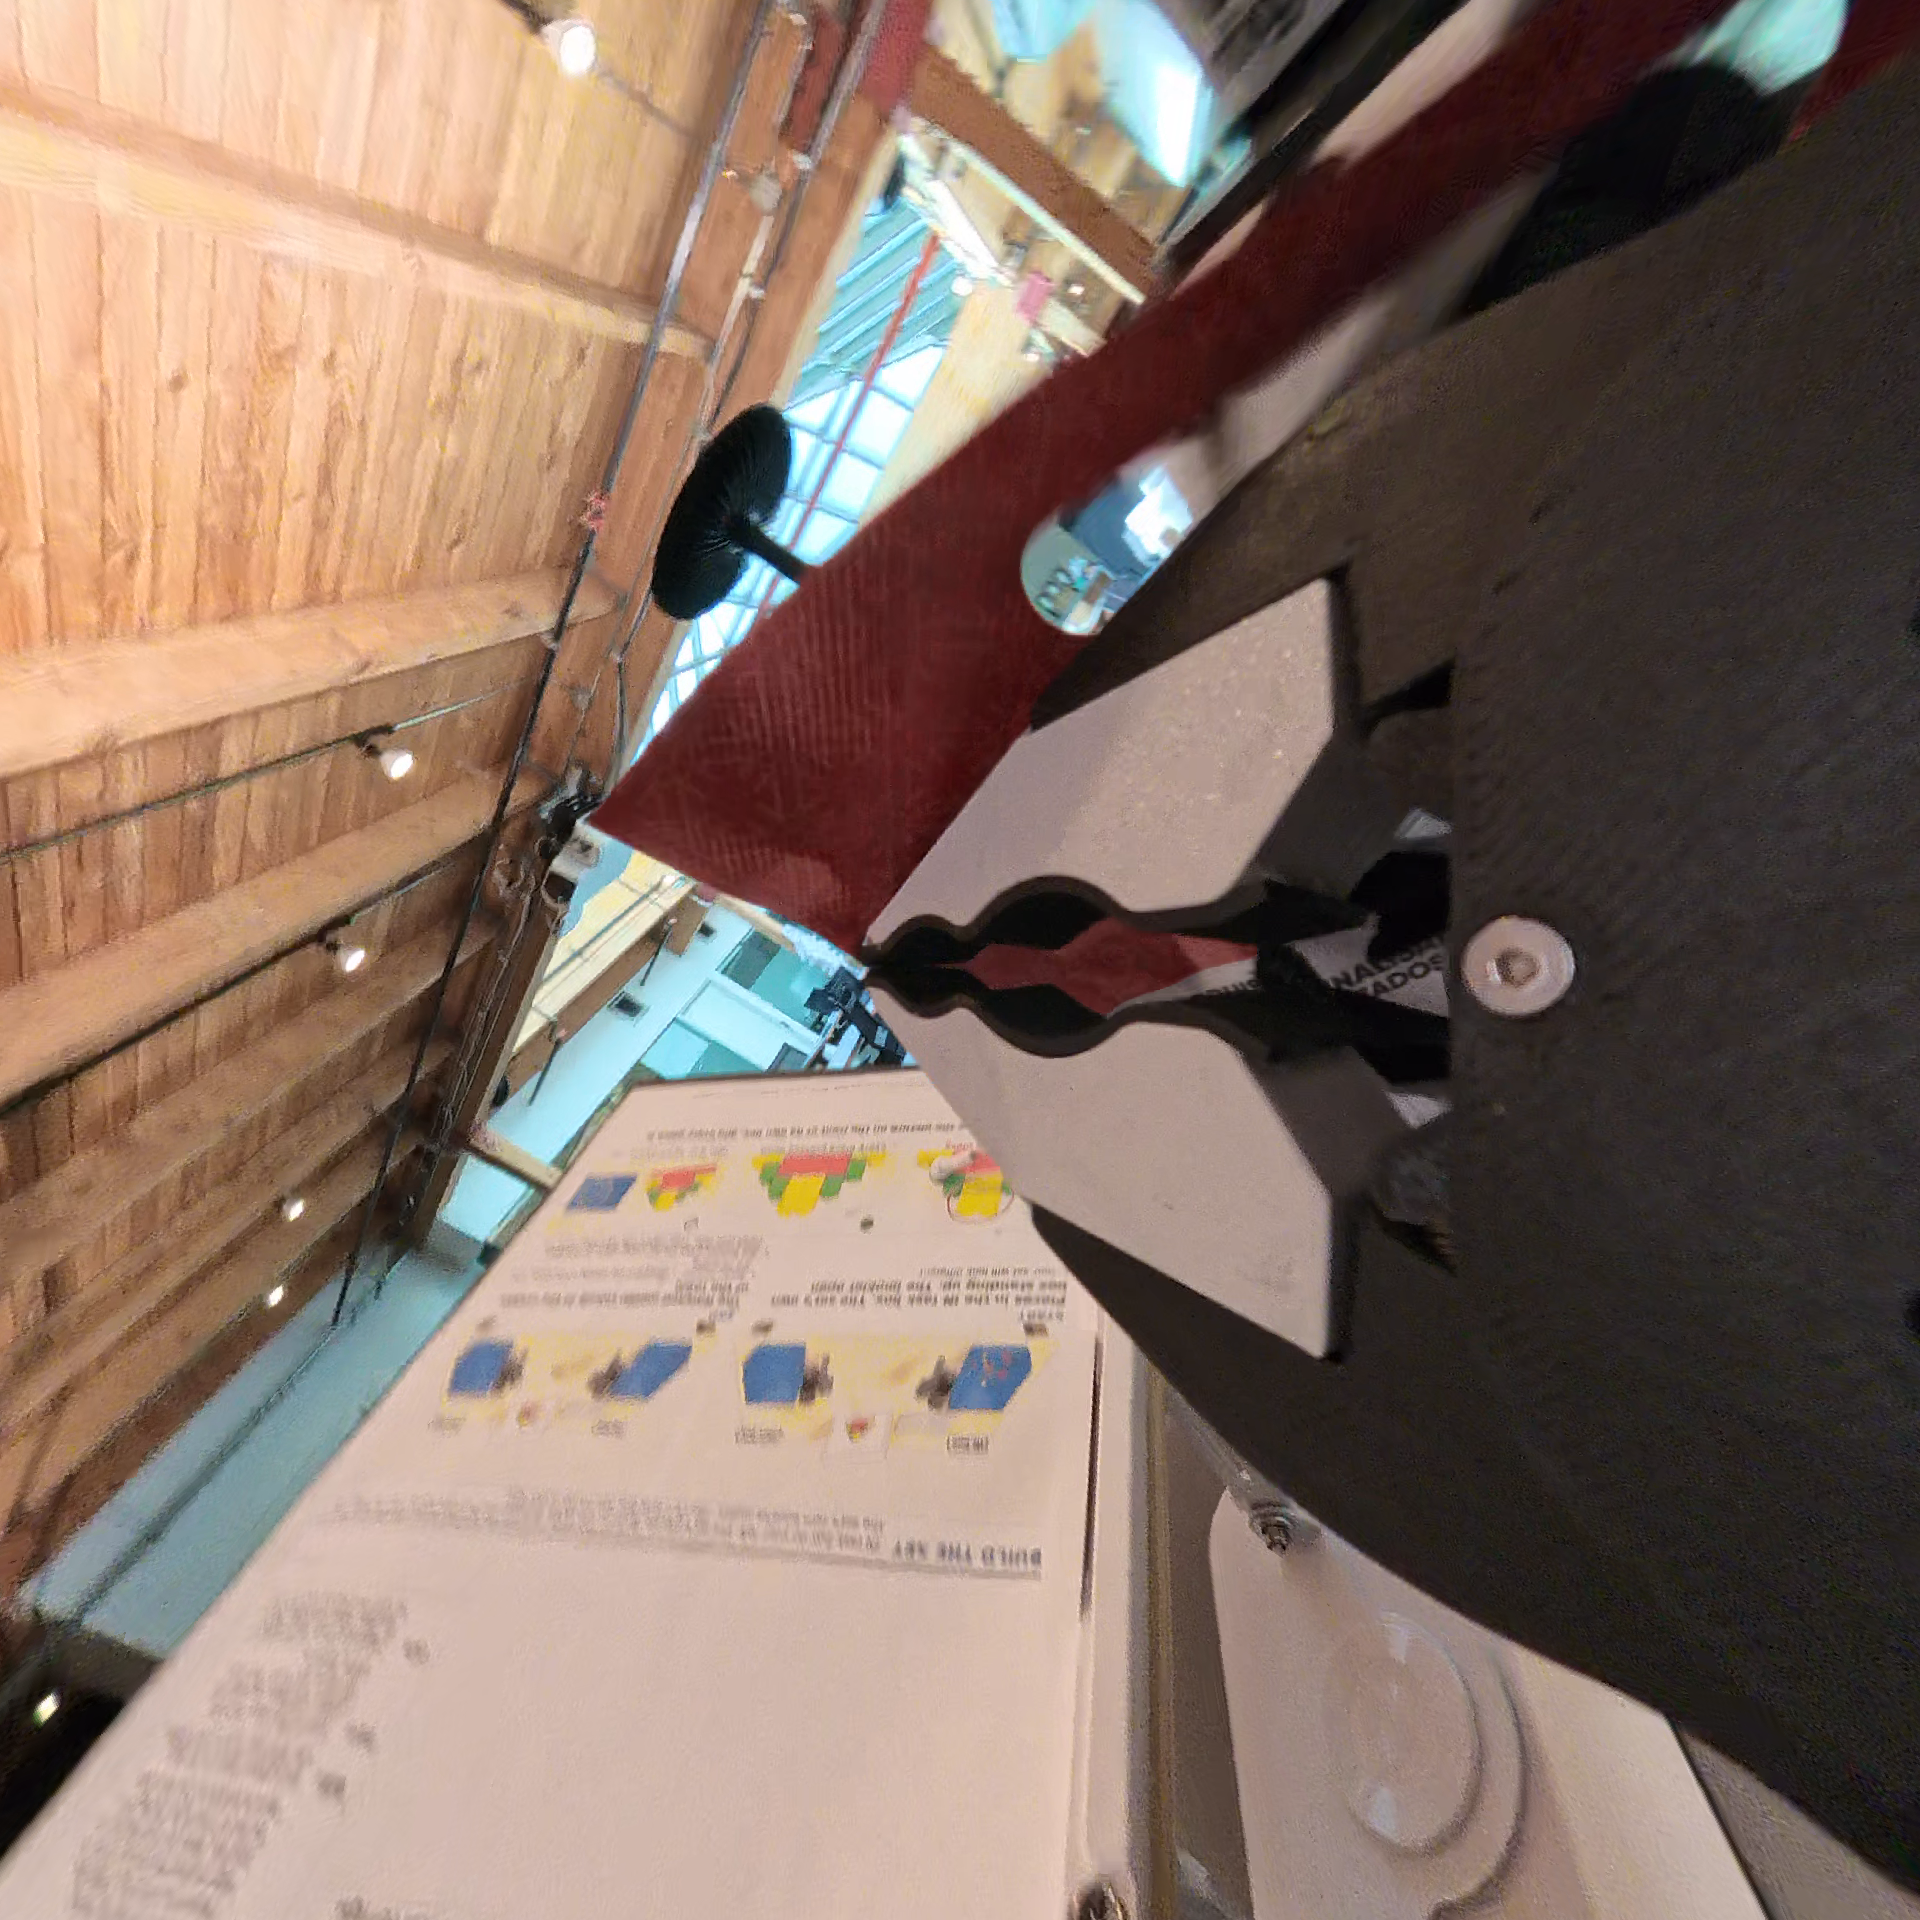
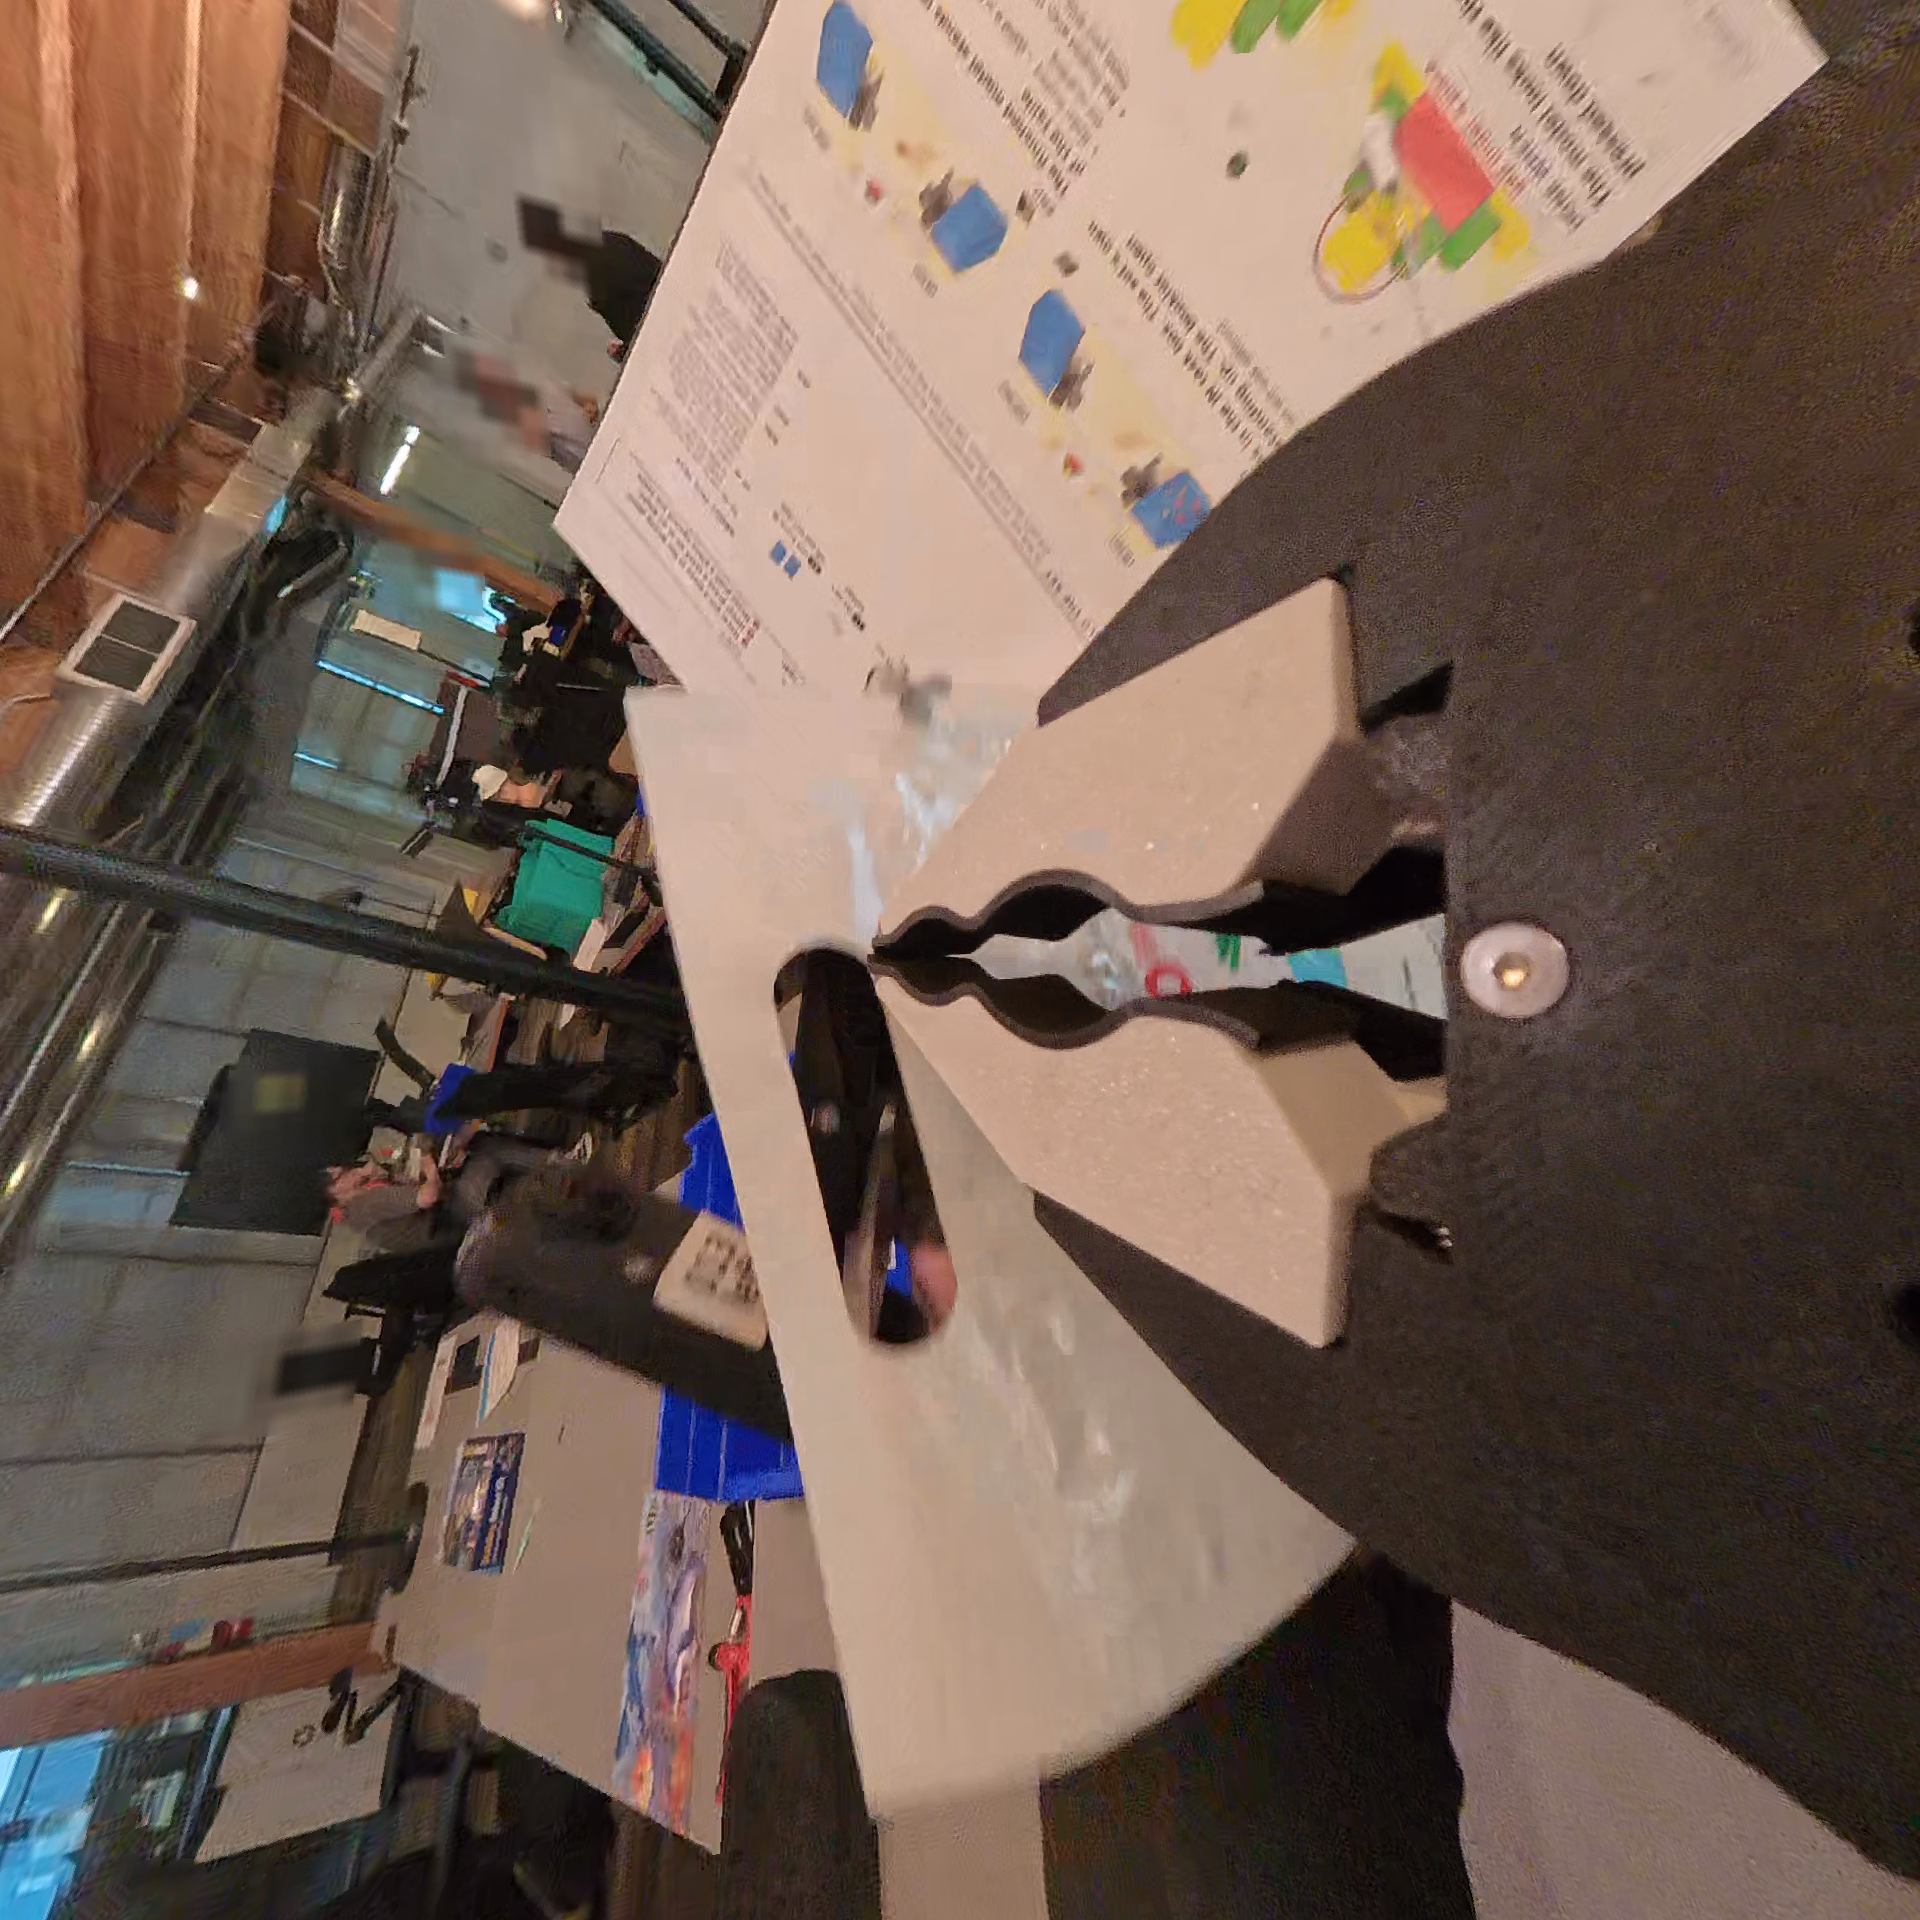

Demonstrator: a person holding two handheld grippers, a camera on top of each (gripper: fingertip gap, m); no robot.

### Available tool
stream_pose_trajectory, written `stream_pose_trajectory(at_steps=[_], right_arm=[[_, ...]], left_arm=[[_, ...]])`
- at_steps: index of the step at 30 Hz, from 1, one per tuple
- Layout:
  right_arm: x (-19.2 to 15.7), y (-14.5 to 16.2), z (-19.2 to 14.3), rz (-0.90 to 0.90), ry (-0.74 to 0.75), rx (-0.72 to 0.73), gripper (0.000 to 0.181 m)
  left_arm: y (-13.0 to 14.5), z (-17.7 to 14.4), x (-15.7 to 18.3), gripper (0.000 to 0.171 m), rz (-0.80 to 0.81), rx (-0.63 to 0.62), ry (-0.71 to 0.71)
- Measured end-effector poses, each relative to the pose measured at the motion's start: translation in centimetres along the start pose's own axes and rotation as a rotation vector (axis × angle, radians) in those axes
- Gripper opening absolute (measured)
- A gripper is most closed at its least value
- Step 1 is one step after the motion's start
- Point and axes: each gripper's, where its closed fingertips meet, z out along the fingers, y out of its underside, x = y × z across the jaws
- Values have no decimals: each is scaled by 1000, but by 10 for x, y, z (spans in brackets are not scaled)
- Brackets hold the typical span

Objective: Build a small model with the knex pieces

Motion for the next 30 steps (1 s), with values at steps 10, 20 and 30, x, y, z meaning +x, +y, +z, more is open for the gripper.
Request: stream_pose_trajectory(at_steps=[10, 20, 30], right_arm=[[34, -26, -42, 118, 94, 161, 17], [29, -21, -48, 320, -43, 433, 17], [31, -23, -62, 370, -27, 507, 0]], left_arm=[[0, -10, 37, 0, 2, -59, 272], [9, -22, 78, 0, -295, -46, 524], [19, -12, 97, 0, -395, 10, 506]])
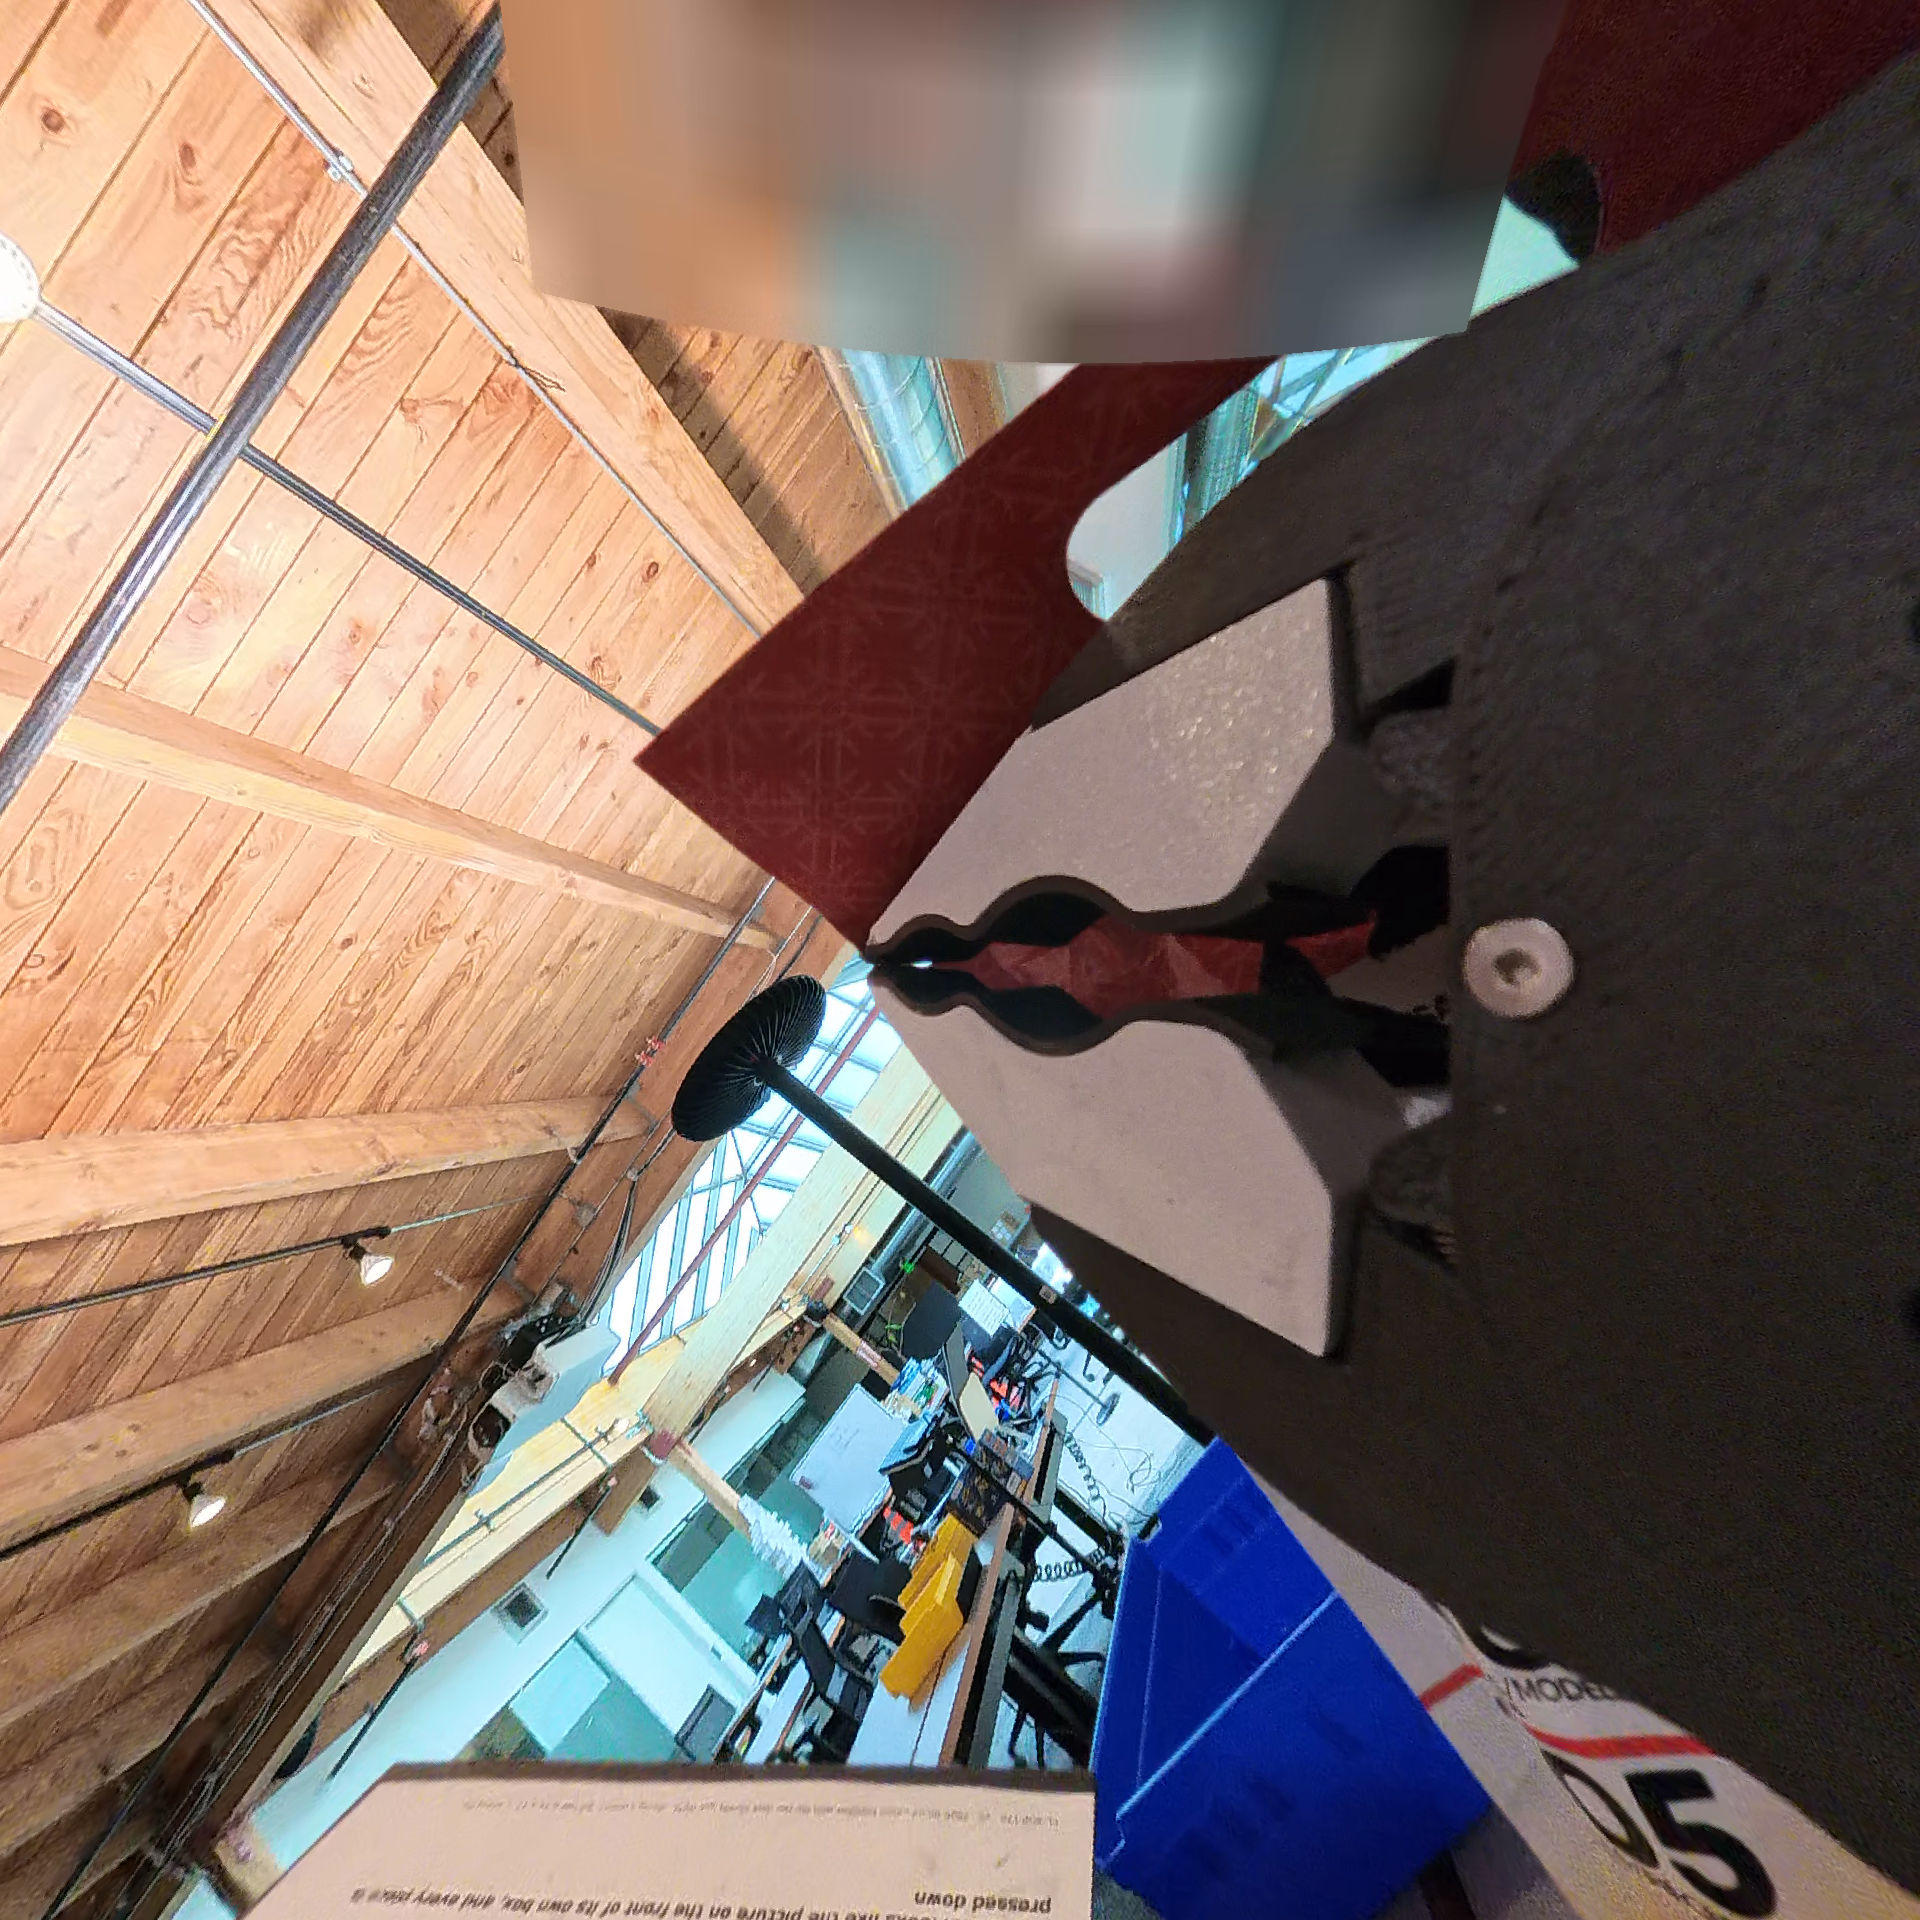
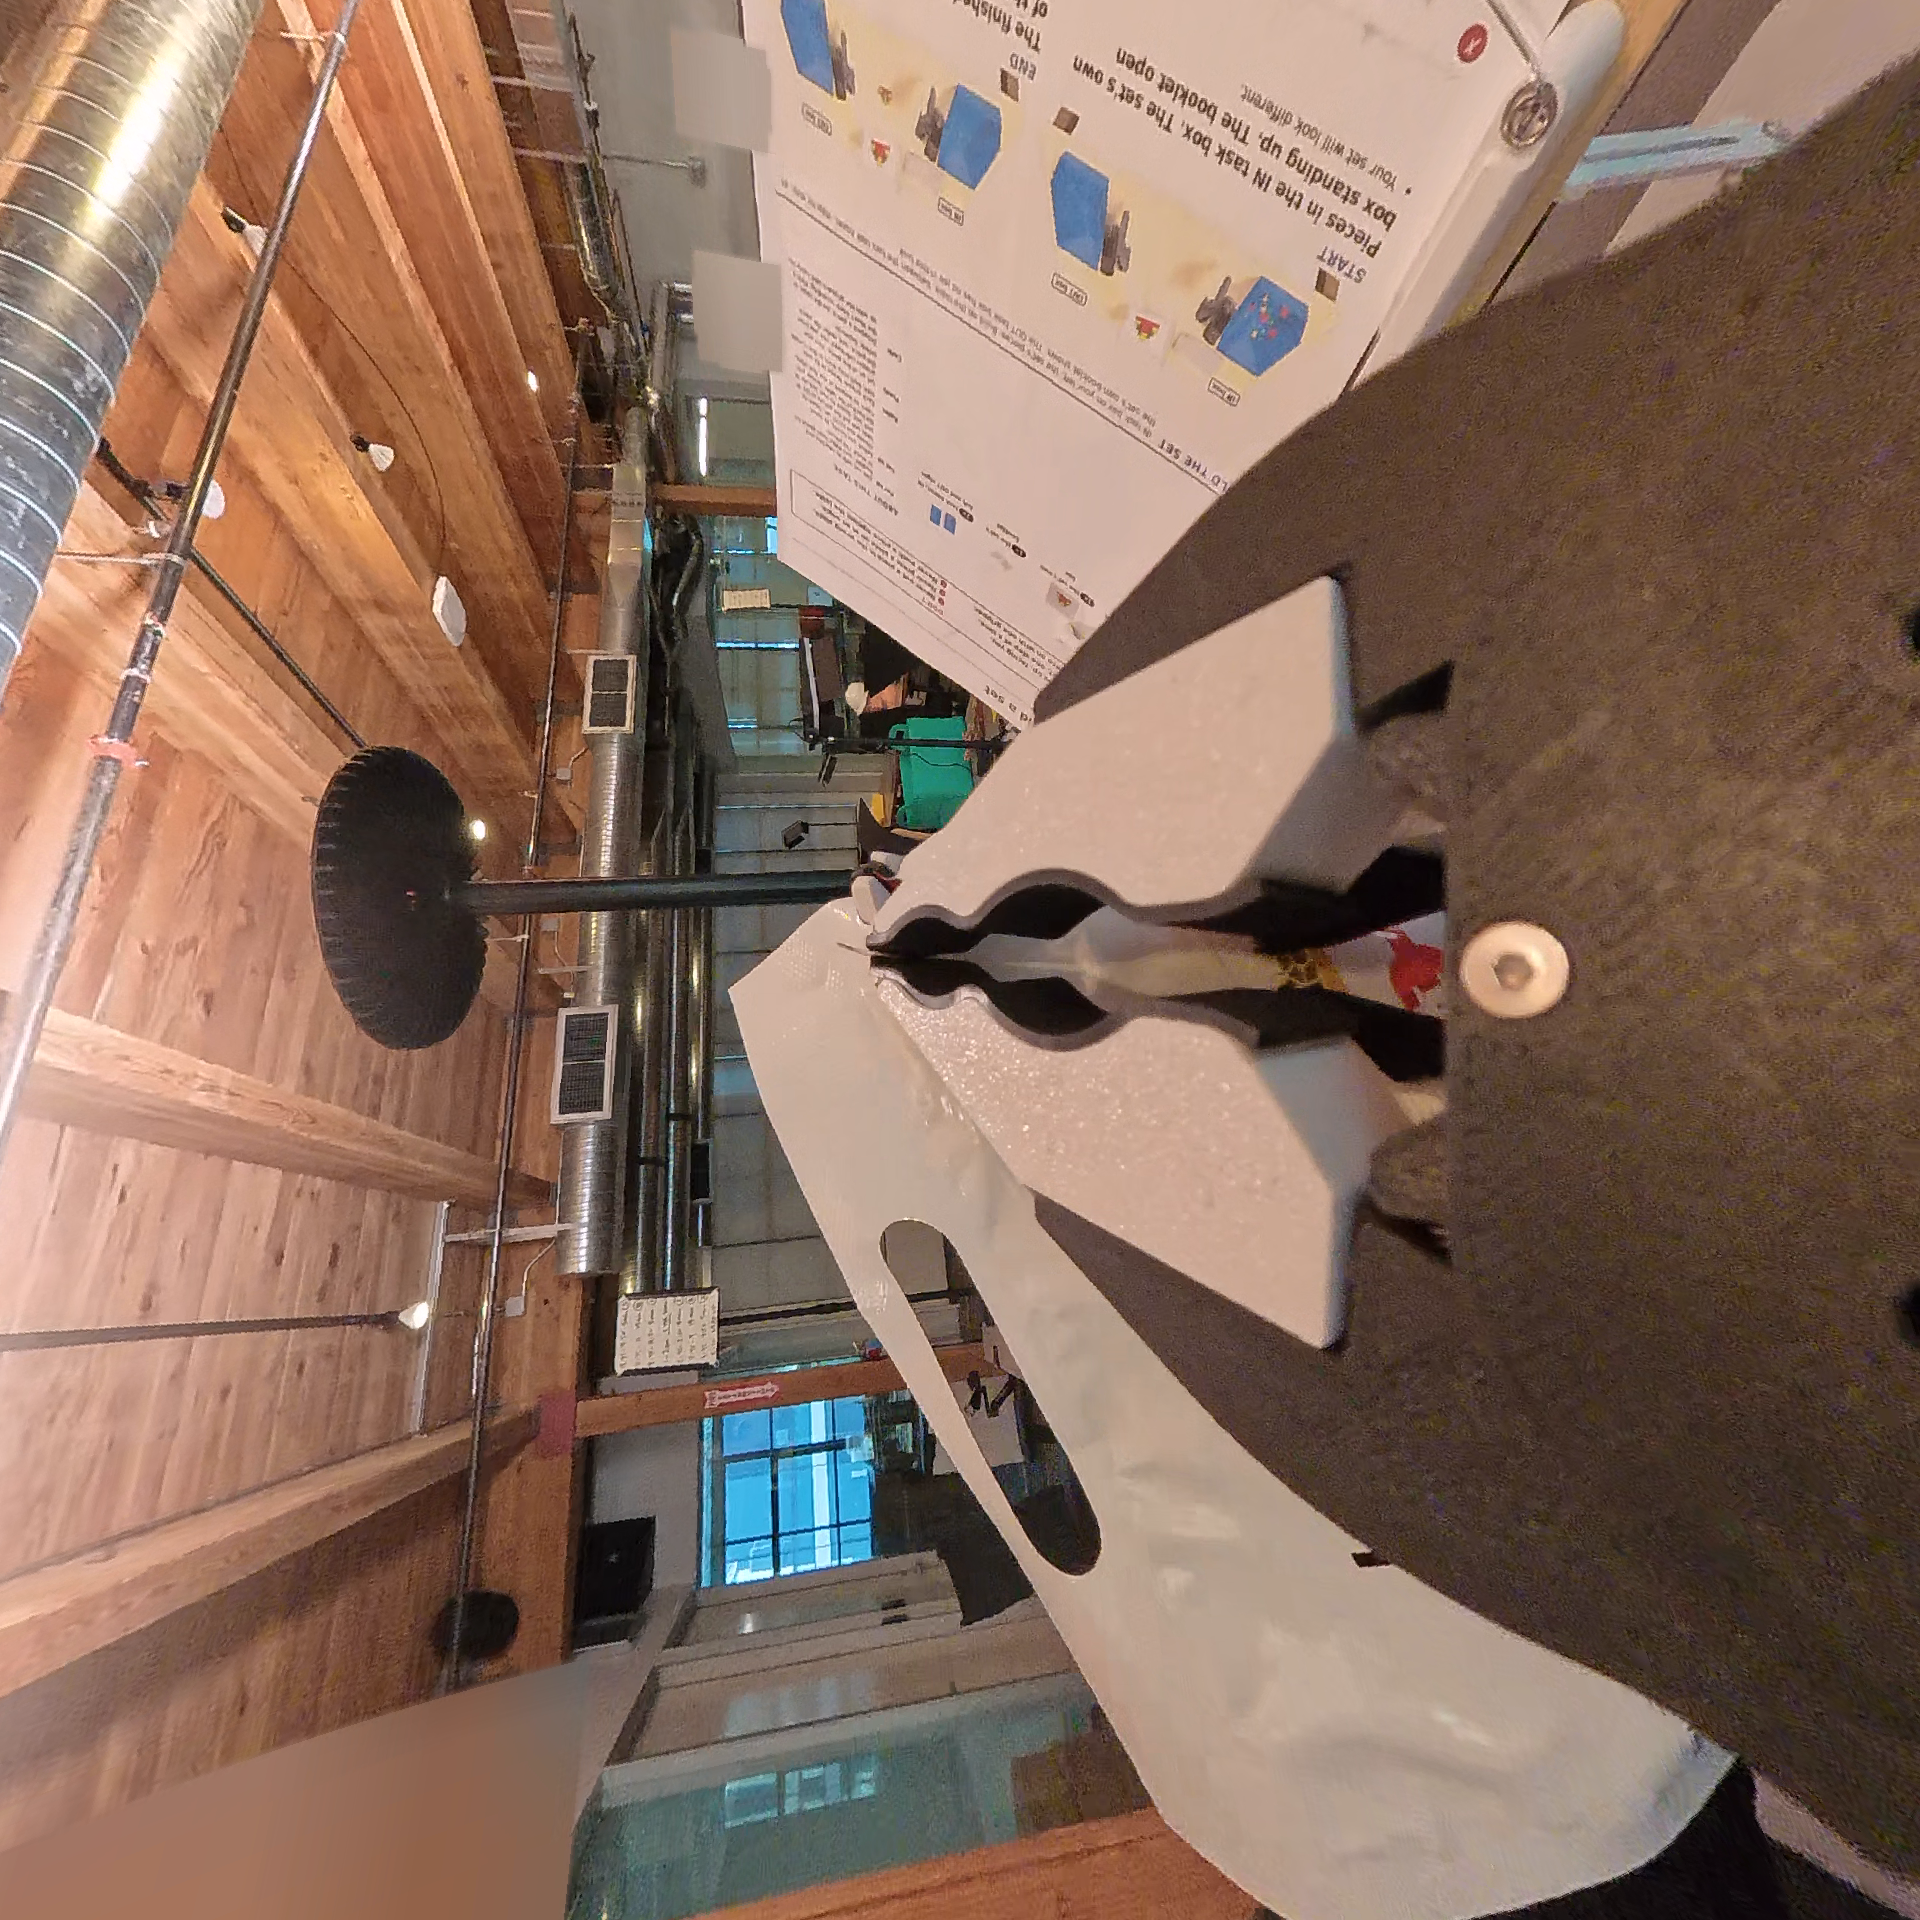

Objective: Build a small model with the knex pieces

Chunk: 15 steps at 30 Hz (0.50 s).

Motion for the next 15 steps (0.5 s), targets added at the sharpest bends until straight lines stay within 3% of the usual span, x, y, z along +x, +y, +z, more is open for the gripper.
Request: stream_pose_trajectory(at_steps=[8, 13, 15], right_arm=[[2, -1, 12, -20, 45, -55, 0], [2, 1, 14, 3, 70, -41, 0], [-28, 8, 21, -51, -76, -68, 0]], left_arm=[[-18, 5, -9, 0, 105, 73, -153], [-23, 7, -12, 0, 103, 95, -171], [-34, 3, -30, 0, 69, 145, -261]])
